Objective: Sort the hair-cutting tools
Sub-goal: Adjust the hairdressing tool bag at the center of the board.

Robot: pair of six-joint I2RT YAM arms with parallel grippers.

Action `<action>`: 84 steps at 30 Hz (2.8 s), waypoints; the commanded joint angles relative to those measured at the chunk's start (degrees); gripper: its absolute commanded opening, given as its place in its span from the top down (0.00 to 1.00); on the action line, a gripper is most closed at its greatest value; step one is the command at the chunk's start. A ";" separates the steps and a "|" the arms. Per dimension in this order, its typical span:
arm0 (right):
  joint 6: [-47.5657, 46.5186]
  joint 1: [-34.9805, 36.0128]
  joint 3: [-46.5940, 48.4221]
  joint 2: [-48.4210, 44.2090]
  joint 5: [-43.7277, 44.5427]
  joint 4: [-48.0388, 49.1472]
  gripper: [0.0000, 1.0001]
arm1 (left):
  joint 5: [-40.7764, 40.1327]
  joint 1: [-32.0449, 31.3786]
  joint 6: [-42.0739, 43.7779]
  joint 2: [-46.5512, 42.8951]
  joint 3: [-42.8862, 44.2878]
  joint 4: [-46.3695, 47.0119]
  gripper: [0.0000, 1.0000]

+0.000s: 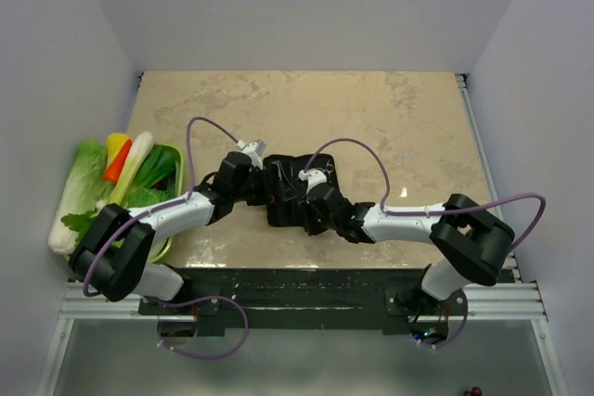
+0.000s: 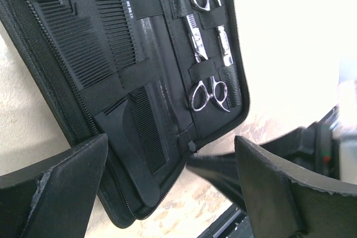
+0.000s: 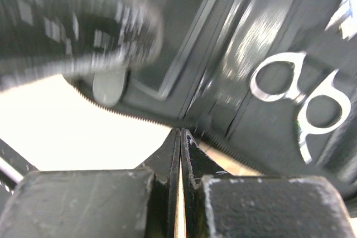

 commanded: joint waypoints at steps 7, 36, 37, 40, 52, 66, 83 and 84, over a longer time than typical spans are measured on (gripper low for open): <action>4.23 2.30 -3.18 -4.98 4.46 -4.08 1.00 | -1.48 -0.25 -1.49 -1.19 -1.54 3.84 0.00; 1.41 1.77 8.24 3.45 12.46 -5.31 1.00 | -1.74 -0.16 0.00 -3.30 -1.10 1.64 0.00; 1.33 1.86 8.41 3.36 12.37 -5.31 1.00 | -1.74 -0.16 0.09 -3.30 -1.01 1.55 0.00; 1.24 1.86 8.76 3.01 12.63 -5.57 1.00 | -1.74 -0.25 0.18 -3.39 -0.92 1.37 0.00; 1.41 0.89 9.38 6.34 13.43 -6.10 1.00 | -1.74 -0.25 0.18 -3.30 -0.92 1.11 0.00; 3.44 0.89 4.81 4.42 11.67 -6.89 1.00 | -2.09 -0.16 -0.35 -3.12 -0.92 1.46 0.00; 7.04 1.86 2.09 2.83 6.40 -7.69 1.00 | -1.83 -0.25 -2.90 -2.86 -3.03 5.24 0.00; 7.13 1.95 2.00 3.18 6.05 -7.60 1.00 | -1.83 -0.16 -2.98 -2.95 -3.12 5.24 0.00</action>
